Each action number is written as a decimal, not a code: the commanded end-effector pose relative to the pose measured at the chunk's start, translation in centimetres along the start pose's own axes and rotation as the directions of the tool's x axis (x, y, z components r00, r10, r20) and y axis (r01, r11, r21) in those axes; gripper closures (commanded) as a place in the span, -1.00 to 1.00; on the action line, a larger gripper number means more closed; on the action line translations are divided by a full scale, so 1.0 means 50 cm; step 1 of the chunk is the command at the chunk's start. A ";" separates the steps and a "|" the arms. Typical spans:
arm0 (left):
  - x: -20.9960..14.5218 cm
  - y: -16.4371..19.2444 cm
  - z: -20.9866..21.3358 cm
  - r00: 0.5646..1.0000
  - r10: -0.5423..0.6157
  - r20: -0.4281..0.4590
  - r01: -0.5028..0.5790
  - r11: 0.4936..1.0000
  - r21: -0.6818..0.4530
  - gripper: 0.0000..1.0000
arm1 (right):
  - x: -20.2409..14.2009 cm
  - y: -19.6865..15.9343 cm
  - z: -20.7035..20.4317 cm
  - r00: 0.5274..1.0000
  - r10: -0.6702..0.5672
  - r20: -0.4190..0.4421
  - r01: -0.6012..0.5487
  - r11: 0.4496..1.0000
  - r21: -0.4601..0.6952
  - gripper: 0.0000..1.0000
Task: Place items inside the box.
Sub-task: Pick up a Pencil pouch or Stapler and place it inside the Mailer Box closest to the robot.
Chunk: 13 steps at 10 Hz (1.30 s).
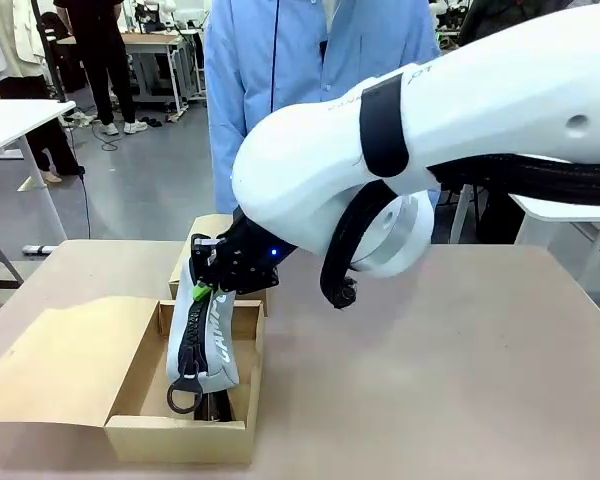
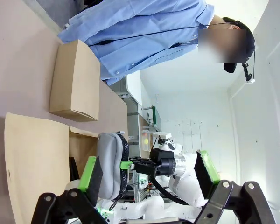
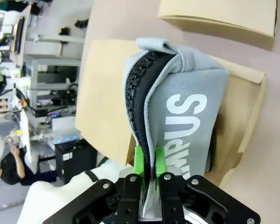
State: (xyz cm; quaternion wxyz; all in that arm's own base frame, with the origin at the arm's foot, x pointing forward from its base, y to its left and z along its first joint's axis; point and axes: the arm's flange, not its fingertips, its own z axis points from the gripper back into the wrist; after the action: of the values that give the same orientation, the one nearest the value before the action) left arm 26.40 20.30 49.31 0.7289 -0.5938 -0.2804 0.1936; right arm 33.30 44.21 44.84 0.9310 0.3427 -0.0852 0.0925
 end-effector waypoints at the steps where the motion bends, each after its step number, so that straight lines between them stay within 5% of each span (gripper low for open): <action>1: -0.004 -0.001 0.001 1.000 -0.019 0.003 0.019 1.000 -0.017 -1.00 | -0.001 -0.001 -0.074 0.989 -0.110 0.101 0.117 0.991 -0.064 0.78; 6: -0.004 -0.001 0.001 1.000 -0.019 0.003 0.019 1.000 -0.017 -1.00 | 0.002 -0.050 -0.119 0.981 -0.189 0.031 0.191 0.977 -0.098 0.78; 10: -0.004 -0.001 0.001 1.000 -0.019 0.003 0.019 1.000 -0.017 -1.00 | -0.006 -0.065 -0.149 0.960 -0.243 -0.136 0.236 0.969 -0.065 0.78; 13: -0.004 -0.001 0.001 1.000 -0.019 0.003 0.019 1.000 -0.017 -1.00 | 0.002 -0.068 -0.137 0.958 -0.274 -0.078 0.276 0.961 0.003 0.78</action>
State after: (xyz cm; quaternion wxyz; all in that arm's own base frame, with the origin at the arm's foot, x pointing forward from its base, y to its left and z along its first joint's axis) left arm 26.39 20.29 49.32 0.7289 -0.5938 -0.2805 0.1935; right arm 34.99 46.89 37.99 0.9422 0.3333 0.0095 -0.0332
